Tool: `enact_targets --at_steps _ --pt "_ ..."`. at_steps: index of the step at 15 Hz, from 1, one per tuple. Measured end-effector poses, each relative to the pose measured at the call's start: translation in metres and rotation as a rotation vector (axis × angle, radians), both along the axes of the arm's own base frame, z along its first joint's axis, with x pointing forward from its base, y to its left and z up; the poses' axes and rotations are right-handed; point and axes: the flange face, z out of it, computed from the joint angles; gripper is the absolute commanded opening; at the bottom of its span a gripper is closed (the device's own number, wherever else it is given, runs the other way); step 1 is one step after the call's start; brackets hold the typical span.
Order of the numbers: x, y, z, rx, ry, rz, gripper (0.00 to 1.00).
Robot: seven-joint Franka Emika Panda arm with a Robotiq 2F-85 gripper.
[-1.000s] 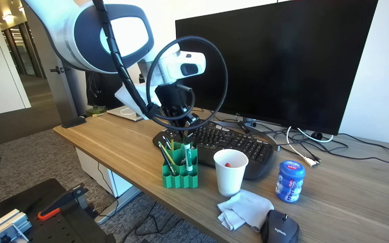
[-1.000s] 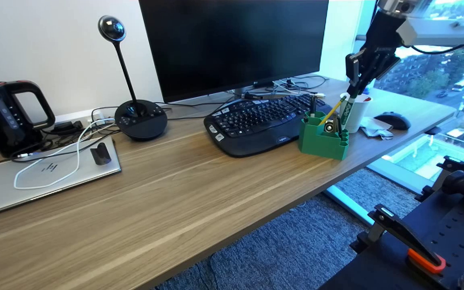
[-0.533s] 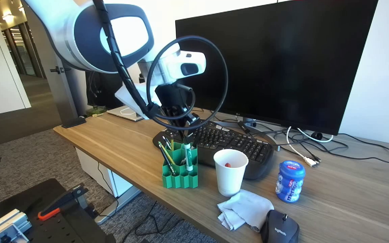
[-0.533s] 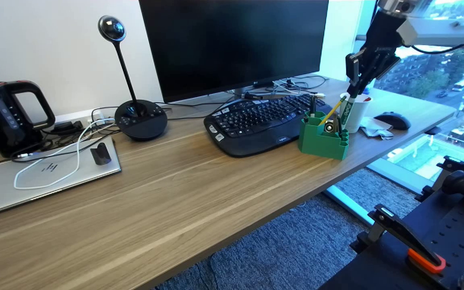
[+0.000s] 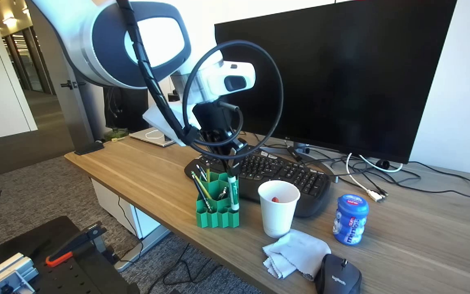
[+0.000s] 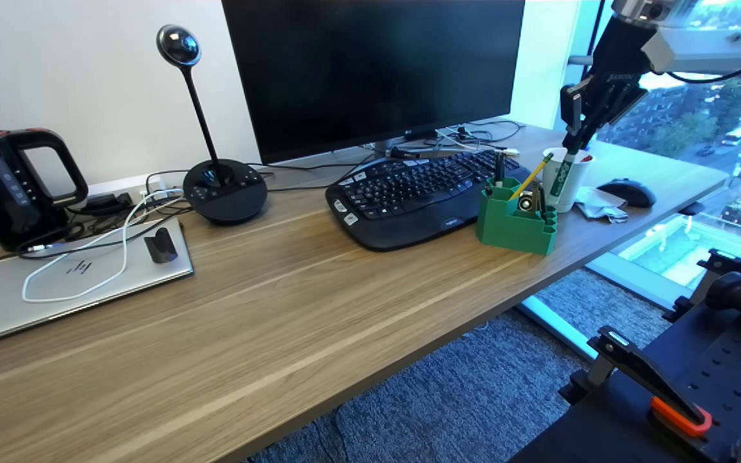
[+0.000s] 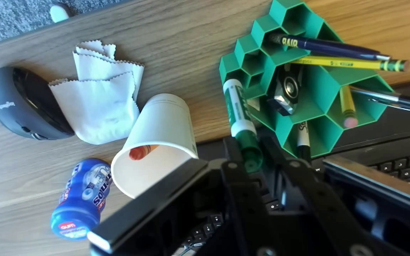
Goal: Remove the pen from the cup and put it in the green holder
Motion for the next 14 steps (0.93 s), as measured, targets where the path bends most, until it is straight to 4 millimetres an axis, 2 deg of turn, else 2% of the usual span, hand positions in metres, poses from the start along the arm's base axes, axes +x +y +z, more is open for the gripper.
enact_targets --at_steps 14 --pt "-0.004 -0.0045 -0.0035 -0.006 0.01 -0.002 0.05"
